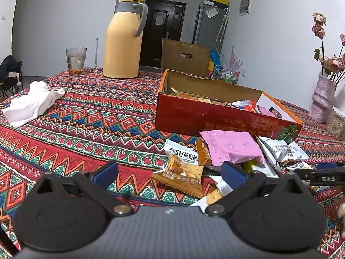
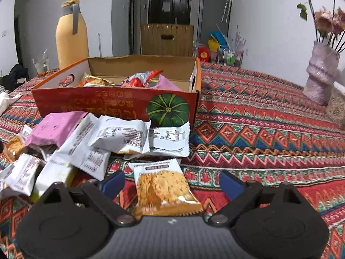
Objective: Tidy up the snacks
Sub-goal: 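Close the right gripper on the oat crisp pack and lift it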
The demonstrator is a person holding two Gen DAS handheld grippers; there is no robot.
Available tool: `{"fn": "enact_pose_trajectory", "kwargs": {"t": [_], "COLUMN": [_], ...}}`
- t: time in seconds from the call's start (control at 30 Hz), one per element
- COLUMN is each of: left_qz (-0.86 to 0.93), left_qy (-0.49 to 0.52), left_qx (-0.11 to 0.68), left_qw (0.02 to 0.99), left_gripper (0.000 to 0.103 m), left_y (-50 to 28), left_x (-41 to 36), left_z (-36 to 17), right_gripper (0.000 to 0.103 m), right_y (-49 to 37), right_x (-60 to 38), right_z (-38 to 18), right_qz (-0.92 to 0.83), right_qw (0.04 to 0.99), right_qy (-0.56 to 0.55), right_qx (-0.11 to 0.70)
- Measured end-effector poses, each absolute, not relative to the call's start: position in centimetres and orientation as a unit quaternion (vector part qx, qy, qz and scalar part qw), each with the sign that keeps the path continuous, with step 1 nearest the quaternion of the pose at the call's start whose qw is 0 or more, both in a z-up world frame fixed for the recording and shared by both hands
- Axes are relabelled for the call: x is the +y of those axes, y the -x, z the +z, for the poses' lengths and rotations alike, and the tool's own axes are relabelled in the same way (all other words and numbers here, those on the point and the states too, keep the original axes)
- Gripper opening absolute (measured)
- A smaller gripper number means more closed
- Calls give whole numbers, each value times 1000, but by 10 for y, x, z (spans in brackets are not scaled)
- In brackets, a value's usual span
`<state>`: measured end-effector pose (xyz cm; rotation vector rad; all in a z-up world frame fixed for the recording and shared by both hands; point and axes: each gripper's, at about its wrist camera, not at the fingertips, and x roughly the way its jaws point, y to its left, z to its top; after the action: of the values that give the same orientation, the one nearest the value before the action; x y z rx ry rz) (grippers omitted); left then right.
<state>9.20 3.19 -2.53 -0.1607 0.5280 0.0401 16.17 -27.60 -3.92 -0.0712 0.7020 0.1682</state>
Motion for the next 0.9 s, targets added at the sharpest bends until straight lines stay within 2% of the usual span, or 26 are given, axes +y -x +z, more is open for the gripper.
{"fn": "enact_pose_trajectory", "kwargs": {"t": [0.07,0.2,0.27,0.37,0.43,0.6,0.9], "left_qz": [20,20,21,23,24,28,31], "left_qy": [79,80,80,80,80,80,76], "left_qx": [261,263,264,265,265,265,266], "left_qw": [962,961,961,961,961,960,960], "left_gripper": [103,103,103,103,103,103,103], "left_y": [-92,-93,-93,-94,-94,-95,-95], "left_x": [32,32,32,32,32,32,32], "left_z": [-25,-26,-26,-26,-26,-27,-27], "right_gripper": [83,81,77,65,46,41,40], "right_y": [-168,-167,-164,-161,-157,-147,-126], "right_x": [-274,-272,-271,-272,-272,-267,-281], "right_z": [-46,-50,-50,-50,-49,-47,-34], "right_qz": [81,82,83,95,101,93,47], "right_qw": [933,935,936,937,939,946,971], "right_qy": [33,32,32,23,23,42,8], "right_qx": [350,343,339,335,329,307,235]}}
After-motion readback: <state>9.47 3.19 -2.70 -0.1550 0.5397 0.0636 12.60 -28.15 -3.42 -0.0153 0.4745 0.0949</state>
